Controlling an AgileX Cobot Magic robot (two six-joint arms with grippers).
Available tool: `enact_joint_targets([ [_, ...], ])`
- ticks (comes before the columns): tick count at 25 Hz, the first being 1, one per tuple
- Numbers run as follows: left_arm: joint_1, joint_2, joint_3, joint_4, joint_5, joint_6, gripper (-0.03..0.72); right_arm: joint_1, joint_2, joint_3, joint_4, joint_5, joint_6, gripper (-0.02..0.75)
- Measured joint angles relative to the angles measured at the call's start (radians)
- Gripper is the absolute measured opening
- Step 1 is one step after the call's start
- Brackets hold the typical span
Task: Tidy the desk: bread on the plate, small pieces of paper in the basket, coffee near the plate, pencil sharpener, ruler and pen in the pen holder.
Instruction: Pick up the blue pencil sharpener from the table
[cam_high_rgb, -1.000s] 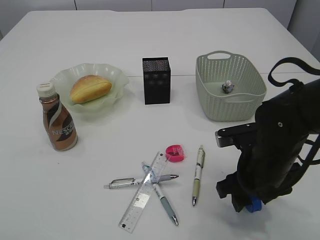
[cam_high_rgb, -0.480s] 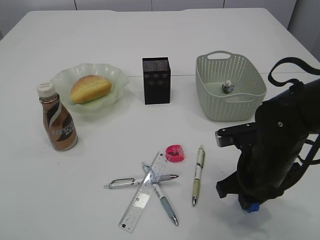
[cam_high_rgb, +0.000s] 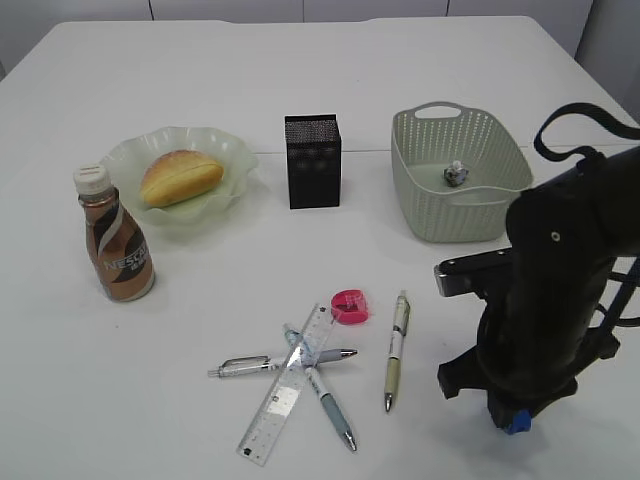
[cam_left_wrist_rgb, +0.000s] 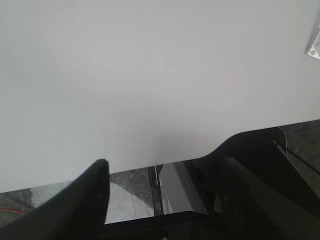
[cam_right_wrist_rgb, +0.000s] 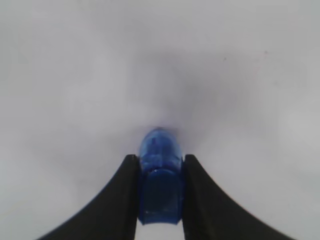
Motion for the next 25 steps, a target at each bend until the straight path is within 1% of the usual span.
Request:
enact_joint_targets([
  [5,0.000,0.000,0.000,0.000,0.000,0.000,0.497,0.000,0.000,-0.062,0.044,0.130,0.007,0.197],
  [9,0.000,0.000,0.000,0.000,0.000,0.000,0.497,0.000,0.000,-0.120,0.070,0.205,0.008,0.197],
  [18,0.000,0.000,0.000,0.000,0.000,0.000,0.497,0.000,0.000,-0.276,0.070,0.241,-0.013,0.197],
  [25,0.000,0.000,0.000,0.006,0.000,0.000,0.497,0.000,0.000,-0.429,0.070,0.255,-0.199,0.197],
])
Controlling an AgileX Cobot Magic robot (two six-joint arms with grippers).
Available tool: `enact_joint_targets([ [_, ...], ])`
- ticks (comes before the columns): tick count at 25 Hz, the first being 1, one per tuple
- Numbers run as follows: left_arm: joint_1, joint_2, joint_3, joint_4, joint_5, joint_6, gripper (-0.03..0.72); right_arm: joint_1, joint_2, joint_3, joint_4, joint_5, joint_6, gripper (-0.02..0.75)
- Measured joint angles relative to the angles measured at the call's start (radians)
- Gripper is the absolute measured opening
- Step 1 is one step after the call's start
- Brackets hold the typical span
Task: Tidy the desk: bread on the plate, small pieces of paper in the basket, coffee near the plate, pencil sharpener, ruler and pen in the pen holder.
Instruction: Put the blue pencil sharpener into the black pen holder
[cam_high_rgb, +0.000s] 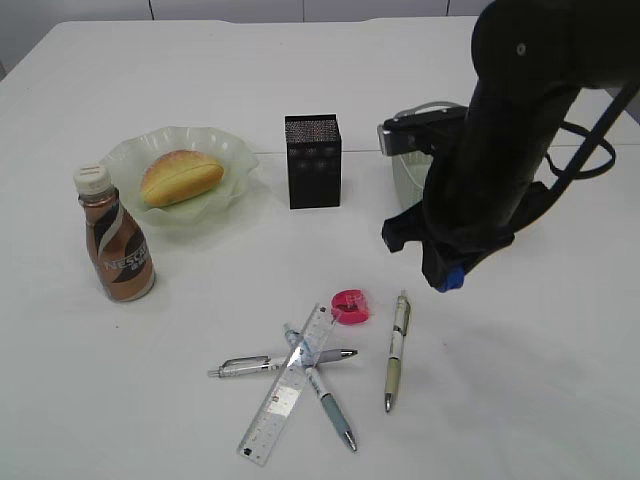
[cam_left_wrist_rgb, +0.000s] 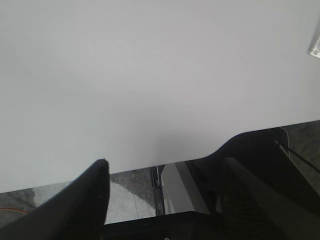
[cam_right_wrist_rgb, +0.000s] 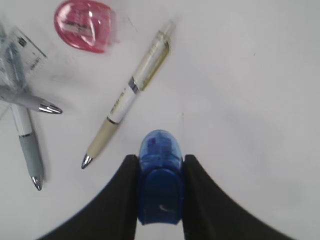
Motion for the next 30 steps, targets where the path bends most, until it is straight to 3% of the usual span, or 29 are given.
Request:
enact_joint_targets([
  [11,0.000,0.000,0.000,0.001,0.000,0.000,0.486,0.000,0.005,-0.192,0.000,-0.020,-0.031,0.197],
  [30,0.000,0.000,0.000,0.023,0.000,0.000,0.459,0.000,0.133,-0.461,-0.029,-0.408,-0.038,0.197],
])
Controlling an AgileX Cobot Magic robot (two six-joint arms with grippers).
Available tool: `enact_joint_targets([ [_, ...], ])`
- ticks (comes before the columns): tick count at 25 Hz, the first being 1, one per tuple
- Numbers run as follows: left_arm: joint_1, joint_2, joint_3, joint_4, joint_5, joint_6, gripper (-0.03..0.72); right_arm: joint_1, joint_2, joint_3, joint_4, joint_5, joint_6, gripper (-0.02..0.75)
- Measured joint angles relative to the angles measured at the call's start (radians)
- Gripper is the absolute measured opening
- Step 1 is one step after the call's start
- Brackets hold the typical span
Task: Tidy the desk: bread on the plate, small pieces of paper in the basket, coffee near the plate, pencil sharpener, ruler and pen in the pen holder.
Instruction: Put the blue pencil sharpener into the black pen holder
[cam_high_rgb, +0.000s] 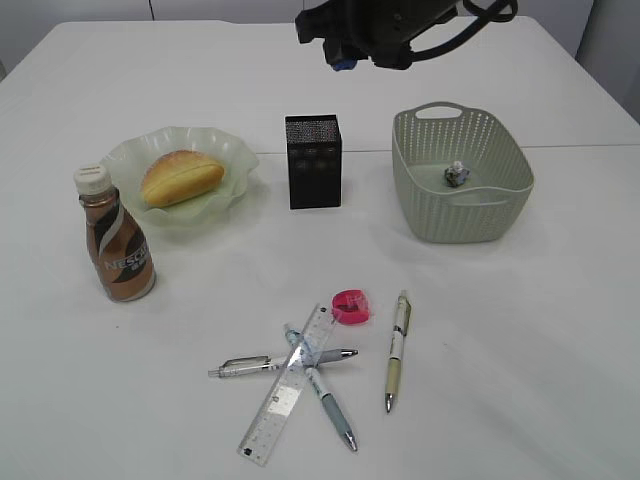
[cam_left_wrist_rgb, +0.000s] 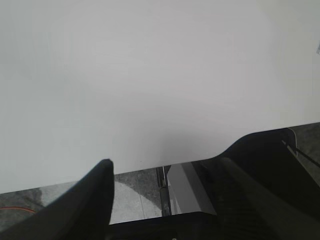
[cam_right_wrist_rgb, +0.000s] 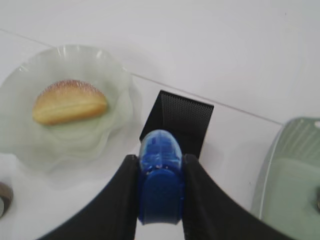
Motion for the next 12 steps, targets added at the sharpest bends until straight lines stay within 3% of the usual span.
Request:
enact_joint_targets([
  [6,0.000,0.000,0.000,0.000,0.000,0.000,0.452,0.000,0.053,-0.004,-0.006,-0.220,-0.001,0.197],
  [12,0.000,0.000,0.000,0.000,0.000,0.000,0.449,0.000,0.129,-0.004,-0.046,-0.347,-0.002,0.197],
])
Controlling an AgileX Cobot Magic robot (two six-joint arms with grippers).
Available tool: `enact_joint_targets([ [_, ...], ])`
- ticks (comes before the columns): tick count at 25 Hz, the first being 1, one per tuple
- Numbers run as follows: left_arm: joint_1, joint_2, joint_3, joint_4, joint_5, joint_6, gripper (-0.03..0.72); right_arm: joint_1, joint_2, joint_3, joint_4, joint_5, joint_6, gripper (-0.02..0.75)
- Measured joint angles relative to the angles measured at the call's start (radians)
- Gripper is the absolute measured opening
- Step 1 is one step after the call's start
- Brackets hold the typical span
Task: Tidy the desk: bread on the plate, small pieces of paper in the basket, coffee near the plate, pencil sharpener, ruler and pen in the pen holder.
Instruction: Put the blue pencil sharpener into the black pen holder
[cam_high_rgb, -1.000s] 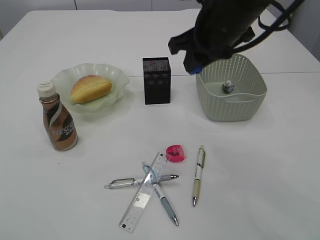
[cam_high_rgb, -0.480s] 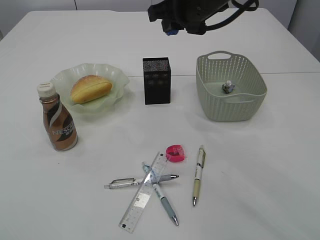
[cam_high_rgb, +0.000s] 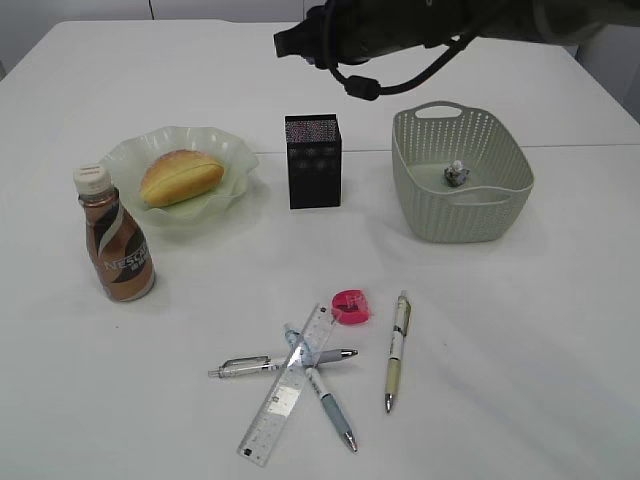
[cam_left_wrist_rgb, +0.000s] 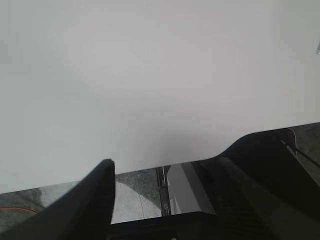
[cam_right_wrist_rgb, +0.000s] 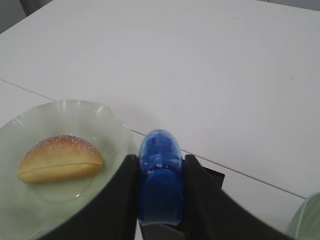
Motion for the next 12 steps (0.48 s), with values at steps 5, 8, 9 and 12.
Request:
enact_joint_targets([
  [5,0.000,0.000,0.000,0.000,0.000,0.000,0.449,0.000,0.053,0.000,-0.013,-0.055,0.000,0.197],
  [8,0.000,0.000,0.000,0.000,0.000,0.000,0.449,0.000,0.081,0.000,-0.028,-0.082,0.000,0.198],
  [9,0.000,0.000,0.000,0.000,0.000,0.000,0.449,0.000,0.089,0.000,-0.037,-0.090,0.000,0.198],
  [12,0.000,0.000,0.000,0.000,0.000,0.000,0.449,0.000,0.110,0.000,-0.058,-0.123,0.000,0.198],
])
